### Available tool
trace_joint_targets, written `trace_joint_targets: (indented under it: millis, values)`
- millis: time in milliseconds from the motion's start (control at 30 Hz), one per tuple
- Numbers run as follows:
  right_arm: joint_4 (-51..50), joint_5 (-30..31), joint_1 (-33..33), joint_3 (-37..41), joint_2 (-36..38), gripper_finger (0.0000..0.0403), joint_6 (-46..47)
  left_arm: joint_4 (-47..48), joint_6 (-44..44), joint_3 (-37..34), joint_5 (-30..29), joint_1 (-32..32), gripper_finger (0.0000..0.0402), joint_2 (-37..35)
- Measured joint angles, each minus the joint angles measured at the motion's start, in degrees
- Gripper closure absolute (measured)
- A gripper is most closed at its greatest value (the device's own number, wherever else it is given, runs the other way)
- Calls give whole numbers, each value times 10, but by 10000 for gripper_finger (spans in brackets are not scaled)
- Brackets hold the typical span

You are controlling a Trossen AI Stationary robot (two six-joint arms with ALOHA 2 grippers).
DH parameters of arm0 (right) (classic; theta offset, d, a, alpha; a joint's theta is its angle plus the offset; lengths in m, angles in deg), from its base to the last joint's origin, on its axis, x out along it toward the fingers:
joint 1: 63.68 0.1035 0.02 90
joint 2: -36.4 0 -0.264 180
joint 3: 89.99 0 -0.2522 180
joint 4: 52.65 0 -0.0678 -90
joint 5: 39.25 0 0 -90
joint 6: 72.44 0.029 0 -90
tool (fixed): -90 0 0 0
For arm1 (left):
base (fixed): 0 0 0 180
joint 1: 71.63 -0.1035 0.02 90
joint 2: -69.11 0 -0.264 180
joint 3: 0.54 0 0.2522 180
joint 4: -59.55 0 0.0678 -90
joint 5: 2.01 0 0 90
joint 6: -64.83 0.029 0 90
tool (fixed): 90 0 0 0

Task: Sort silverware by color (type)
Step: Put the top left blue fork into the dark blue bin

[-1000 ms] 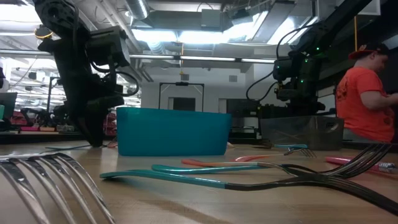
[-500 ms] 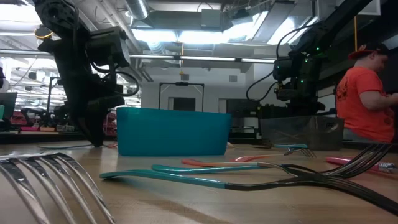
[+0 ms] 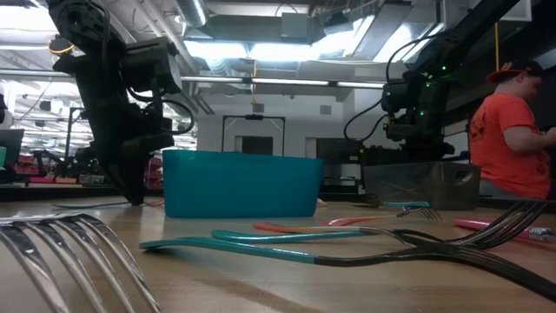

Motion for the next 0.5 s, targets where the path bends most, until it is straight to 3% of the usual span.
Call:
trace_joint_targets:
  millis: [267, 500]
  values:
    - [-6, 1, 0, 0, 10, 317, 0, 19, 2, 15, -7, 0, 401, -13]
    - [-27, 1, 0, 0, 66, 317, 0, 22, 2, 16, -14, 0, 401, -38]
